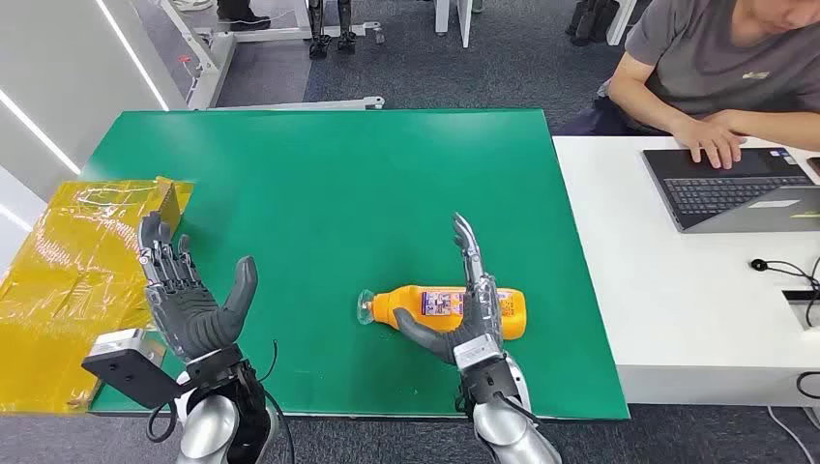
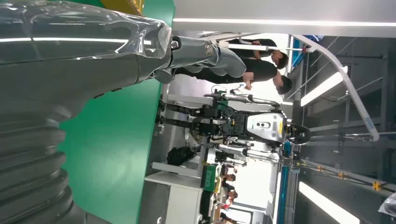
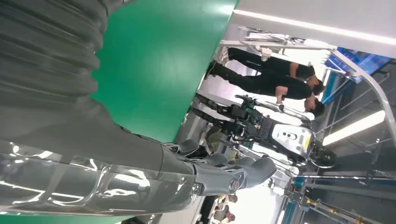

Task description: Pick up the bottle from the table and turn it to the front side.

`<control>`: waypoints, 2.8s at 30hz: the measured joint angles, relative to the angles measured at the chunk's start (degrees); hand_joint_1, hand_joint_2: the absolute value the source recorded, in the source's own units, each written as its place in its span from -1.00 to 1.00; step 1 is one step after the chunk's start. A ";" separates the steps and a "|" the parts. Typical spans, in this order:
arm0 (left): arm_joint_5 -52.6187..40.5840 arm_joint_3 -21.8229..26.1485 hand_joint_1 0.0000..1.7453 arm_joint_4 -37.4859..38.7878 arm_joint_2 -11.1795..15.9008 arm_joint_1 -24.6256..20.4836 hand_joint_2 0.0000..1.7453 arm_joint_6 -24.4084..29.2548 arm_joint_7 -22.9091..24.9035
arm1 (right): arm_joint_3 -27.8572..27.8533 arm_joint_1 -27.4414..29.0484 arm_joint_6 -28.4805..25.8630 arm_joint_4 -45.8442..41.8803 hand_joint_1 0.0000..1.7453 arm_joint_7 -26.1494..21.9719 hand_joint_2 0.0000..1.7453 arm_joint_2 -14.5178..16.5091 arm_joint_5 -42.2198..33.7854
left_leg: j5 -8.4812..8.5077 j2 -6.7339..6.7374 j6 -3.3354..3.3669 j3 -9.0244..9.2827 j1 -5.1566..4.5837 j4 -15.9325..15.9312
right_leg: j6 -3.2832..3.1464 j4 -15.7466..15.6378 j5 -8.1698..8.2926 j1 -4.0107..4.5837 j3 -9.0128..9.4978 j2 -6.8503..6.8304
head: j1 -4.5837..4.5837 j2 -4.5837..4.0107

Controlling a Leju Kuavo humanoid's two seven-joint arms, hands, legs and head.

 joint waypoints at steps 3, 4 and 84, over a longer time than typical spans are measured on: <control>0.18 -0.15 -1.00 0.01 0.14 -0.04 1.00 0.11 0.00 | 0.03 -0.55 0.90 0.30 -1.00 2.05 1.00 -0.06 1.14 | 0.00 0.00 0.00 0.01 0.00 0.00 | 0.00 0.00 0.00 0.00 0.00 0.00 | 0.00 0.00; 0.27 -0.22 -1.00 0.01 0.22 -0.06 1.00 0.14 0.00 | 0.06 -0.88 1.31 0.51 -1.00 3.13 1.00 -0.11 2.01 | 0.00 0.00 0.00 0.01 0.00 0.00 | 0.00 0.00 0.00 0.00 0.00 0.00 | 0.00 0.00; 1.34 -1.63 -1.00 10.01 -0.75 -7.81 1.00 -12.90 0.00 | 15.66 -18.37 39.92 9.09 1.00 38.21 1.00 -34.47 37.20 | 0.07 -0.04 0.11 0.22 -0.02 0.15 | 0.09 -0.04 0.11 -0.01 0.29 -0.06 | 0.00 0.00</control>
